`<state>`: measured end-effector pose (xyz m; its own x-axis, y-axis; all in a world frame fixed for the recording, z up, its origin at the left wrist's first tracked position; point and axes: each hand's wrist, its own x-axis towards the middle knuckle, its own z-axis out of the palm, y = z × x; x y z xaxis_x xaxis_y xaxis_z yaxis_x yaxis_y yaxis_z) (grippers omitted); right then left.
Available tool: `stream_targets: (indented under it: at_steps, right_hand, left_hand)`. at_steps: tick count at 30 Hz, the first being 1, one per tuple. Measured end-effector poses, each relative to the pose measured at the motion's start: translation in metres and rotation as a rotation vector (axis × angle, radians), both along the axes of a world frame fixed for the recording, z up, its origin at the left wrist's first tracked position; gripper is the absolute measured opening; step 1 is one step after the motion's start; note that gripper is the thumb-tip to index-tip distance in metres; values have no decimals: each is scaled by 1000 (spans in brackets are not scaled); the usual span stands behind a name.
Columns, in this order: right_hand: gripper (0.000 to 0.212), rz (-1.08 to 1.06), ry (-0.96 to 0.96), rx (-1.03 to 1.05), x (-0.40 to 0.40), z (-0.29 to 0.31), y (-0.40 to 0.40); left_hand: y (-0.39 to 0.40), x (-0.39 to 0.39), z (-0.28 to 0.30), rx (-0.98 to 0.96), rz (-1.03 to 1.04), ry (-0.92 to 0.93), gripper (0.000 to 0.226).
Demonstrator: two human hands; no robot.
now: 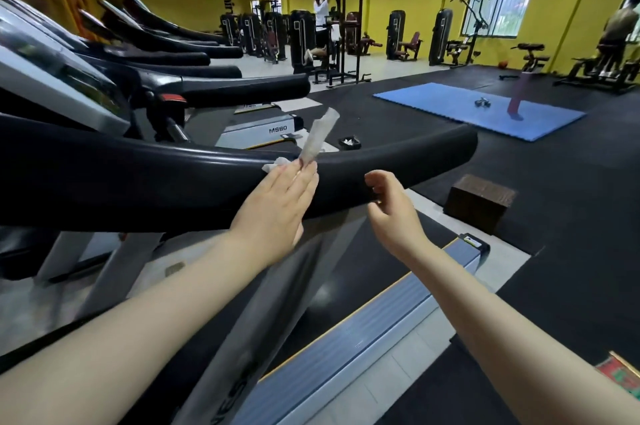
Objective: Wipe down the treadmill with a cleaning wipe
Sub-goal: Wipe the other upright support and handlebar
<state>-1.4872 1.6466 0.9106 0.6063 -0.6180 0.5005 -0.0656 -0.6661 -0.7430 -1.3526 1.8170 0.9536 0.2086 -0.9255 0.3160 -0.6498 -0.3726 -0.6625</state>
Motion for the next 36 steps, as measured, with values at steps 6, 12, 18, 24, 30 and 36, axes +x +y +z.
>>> stream_targets:
  at_steps: [6,12,18,24,30,36]
  right_hand:
    - [51,64,-40,-293,24,24,-36]
    - [39,245,-92,-177,52,46,-45]
    - [34,405,51,-318,68,45,-45]
    - [51,400,304,-502,82,73,-32]
    - [54,349,278,-634,84,50,-69]
    - [66,-23,445,-539,29,25,-244]
  left_hand:
    - [-60,-22,12,-66,-24,239,65]
    - [-80,-11,37,-453,-124,644,27]
    - [-57,17,65,-409,-56,729,18]
    - [-46,41,75,-356,232,590,23]
    - [-45,37,71,-399,320,625,27]
    - [-75,11,59,-483,335,625,27]
